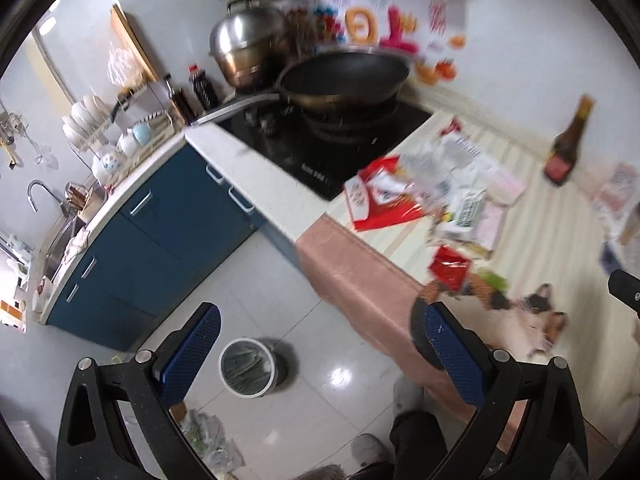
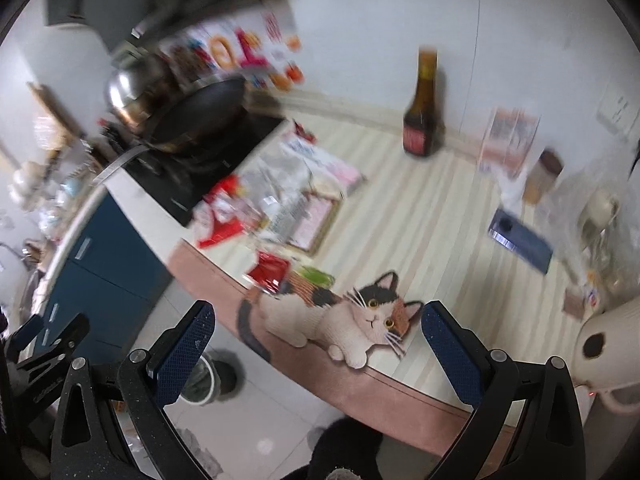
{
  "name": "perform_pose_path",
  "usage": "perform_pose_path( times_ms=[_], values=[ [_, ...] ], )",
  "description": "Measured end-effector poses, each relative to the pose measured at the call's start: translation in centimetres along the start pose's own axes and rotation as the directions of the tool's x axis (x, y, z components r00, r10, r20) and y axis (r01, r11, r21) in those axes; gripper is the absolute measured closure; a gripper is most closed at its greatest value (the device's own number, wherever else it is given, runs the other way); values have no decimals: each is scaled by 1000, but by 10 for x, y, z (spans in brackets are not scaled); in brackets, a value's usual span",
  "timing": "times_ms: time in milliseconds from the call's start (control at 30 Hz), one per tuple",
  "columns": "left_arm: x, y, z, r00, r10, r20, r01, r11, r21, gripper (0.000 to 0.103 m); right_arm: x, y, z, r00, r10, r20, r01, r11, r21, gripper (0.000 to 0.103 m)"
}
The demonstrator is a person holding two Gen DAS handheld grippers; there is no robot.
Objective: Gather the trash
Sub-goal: 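Grasp the red-brown medicine box with the right tool while the left grasps the white medicine box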
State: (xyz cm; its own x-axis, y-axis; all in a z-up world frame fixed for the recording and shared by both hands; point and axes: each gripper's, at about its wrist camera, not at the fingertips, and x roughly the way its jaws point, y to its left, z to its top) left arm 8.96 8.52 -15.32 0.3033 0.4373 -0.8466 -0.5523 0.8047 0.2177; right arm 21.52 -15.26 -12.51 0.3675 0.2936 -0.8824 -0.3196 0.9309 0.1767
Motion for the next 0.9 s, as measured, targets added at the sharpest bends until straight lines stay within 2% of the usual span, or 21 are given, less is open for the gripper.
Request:
perform_pose_path(
  times_ms=[167, 333, 433, 533, 600, 667, 833, 867, 900],
  values=[
    [72, -16, 21, 988, 130, -86, -130, 991, 11, 0, 104, -9, 33, 994, -39, -98, 43, 998, 47, 0],
    [144, -22, 49, 960, 195, -199, -195, 981, 19, 0, 201, -10, 71, 982, -75, -173, 91, 992, 84, 1],
    [175, -25, 61, 944, 224, -242, -223, 974, 32, 0, 251, -4, 89, 971, -81, -224, 102, 992, 81, 5],
    [197, -26, 71, 930, 239, -281, -238, 970, 36, 0, 287, 9, 96, 958, -98, -269, 116, 992, 52, 13],
    [208, -25, 76, 923, 241, -300, -243, 969, 31, 0, 303, 16, 98, 951, -106, -290, 121, 992, 34, 15],
    [215, -27, 80, 919, 232, -317, -237, 971, 22, 0, 307, 24, 101, 962, -100, -253, 107, 994, 16, 15],
    [220, -48, 89, 927, 200, -317, -194, 980, 52, 0, 311, 39, 107, 966, -132, -222, 111, 988, -104, 16],
    [218, -54, 92, 931, 192, -311, -182, 981, 62, 0, 309, 38, 108, 966, -151, -211, 125, 984, -130, 21],
    [215, -59, 93, 935, 180, -306, -167, 984, 68, 0, 306, 35, 108, 963, -176, -203, 146, 977, -152, 33]
  ],
)
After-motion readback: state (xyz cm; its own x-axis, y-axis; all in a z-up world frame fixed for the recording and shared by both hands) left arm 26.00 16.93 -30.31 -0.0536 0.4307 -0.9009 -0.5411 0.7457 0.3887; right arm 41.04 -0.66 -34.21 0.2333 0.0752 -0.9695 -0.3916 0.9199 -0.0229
